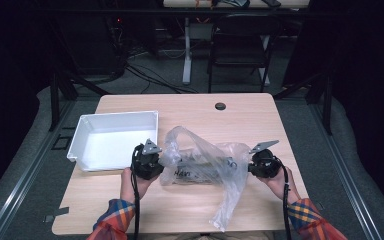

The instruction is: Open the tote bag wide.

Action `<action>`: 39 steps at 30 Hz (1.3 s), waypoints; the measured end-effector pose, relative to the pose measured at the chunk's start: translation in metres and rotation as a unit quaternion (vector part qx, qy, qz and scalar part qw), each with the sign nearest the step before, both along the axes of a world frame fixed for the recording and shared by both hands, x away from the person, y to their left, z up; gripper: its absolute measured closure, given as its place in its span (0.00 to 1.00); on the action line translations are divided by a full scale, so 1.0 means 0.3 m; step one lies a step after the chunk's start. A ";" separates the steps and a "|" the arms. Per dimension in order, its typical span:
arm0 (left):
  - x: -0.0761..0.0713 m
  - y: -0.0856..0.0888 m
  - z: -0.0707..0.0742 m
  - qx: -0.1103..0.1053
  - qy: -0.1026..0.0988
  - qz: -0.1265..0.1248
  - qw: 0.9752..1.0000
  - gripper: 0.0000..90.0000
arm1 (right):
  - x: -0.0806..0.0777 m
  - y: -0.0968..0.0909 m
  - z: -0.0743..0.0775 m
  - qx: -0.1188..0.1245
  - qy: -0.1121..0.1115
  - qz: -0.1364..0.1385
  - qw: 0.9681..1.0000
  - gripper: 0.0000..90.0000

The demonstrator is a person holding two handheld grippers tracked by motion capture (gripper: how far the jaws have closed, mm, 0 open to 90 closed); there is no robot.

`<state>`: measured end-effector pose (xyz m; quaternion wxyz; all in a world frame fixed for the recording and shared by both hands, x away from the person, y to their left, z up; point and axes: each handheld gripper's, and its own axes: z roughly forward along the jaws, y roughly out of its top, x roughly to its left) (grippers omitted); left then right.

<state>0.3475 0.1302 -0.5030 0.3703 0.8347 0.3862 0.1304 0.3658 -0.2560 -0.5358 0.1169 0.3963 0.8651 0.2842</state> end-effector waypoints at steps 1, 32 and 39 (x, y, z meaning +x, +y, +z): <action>0.006 0.006 -0.011 0.004 0.006 0.001 1.000 0.98 | 0.001 -0.002 -0.002 -0.003 0.001 -0.002 1.000 1.00; 0.049 0.028 -0.134 0.060 0.088 -0.031 0.994 0.94 | -0.010 0.016 0.125 0.136 0.014 0.021 0.990 0.53; 0.050 0.028 -0.139 0.062 0.097 -0.034 0.993 0.91 | -0.001 0.034 0.068 0.087 0.019 0.014 0.996 0.98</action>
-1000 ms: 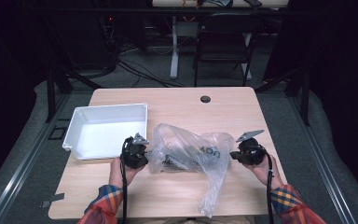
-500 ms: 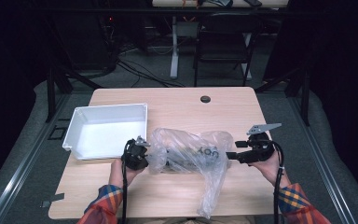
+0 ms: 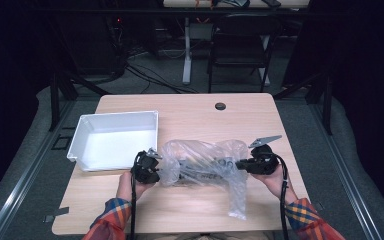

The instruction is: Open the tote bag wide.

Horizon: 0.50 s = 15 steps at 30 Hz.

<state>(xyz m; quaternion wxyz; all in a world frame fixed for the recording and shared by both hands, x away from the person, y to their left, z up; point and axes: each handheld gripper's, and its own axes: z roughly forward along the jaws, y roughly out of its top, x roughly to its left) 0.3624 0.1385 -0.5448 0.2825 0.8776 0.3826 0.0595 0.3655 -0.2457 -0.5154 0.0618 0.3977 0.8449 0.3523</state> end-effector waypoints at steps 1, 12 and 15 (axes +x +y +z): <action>0.000 0.002 0.001 -0.002 0.000 0.000 1.000 0.91 | 0.000 -0.001 -0.003 -0.003 -0.003 -0.002 1.000 1.00; -0.008 0.011 0.010 -0.011 0.003 0.000 1.000 0.91 | 0.002 -0.015 -0.039 -0.056 0.003 -0.019 0.998 1.00; -0.008 0.003 0.007 -0.013 0.007 -0.004 1.000 0.92 | 0.004 -0.031 -0.057 -0.079 0.007 -0.024 0.997 1.00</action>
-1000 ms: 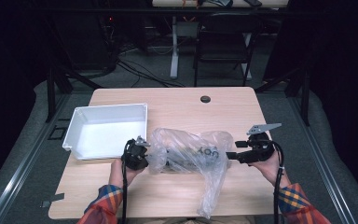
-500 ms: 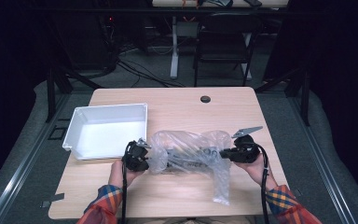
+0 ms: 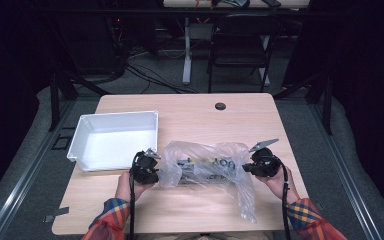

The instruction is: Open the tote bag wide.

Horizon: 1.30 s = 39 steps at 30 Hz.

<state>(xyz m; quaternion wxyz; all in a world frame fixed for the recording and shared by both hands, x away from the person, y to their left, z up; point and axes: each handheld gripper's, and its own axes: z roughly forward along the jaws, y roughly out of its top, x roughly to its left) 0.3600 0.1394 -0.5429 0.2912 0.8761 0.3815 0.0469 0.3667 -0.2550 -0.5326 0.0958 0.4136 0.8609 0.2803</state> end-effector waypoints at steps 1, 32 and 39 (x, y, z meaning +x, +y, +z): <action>0.000 -0.002 -0.001 -0.001 -0.001 -0.001 1.000 0.92 | 0.001 -0.005 -0.005 -0.009 0.001 -0.004 1.000 1.00; 0.041 -0.079 -0.034 -0.012 0.011 -0.026 1.000 0.86 | -0.110 0.020 0.177 0.041 -0.067 0.083 0.993 0.25; 0.040 -0.070 -0.029 -0.015 0.014 -0.023 1.000 0.81 | -0.129 0.132 0.087 -0.028 -0.048 0.142 0.988 0.26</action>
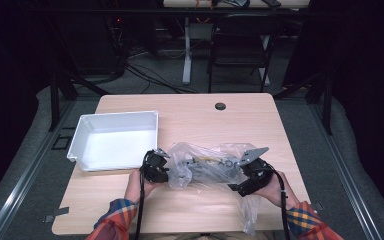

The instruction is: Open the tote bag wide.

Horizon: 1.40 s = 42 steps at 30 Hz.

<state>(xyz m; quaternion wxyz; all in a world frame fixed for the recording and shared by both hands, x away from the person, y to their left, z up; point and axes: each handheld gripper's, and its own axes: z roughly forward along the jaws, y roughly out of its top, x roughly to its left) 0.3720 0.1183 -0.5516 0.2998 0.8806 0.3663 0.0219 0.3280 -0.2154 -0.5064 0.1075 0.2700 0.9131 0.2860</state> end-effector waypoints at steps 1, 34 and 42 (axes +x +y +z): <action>0.000 0.003 0.001 -0.002 0.001 -0.001 1.000 0.80 | 0.002 0.002 -0.009 -0.008 -0.009 -0.008 1.000 0.36; -0.266 -0.012 0.230 -0.022 -0.145 -0.036 0.989 0.35 | 0.044 -0.010 -0.022 0.017 -0.028 -0.049 0.998 0.98; -0.219 -0.094 0.147 0.024 -0.131 -0.073 0.988 0.84 | 0.055 -0.009 -0.027 0.020 -0.028 -0.055 0.998 0.99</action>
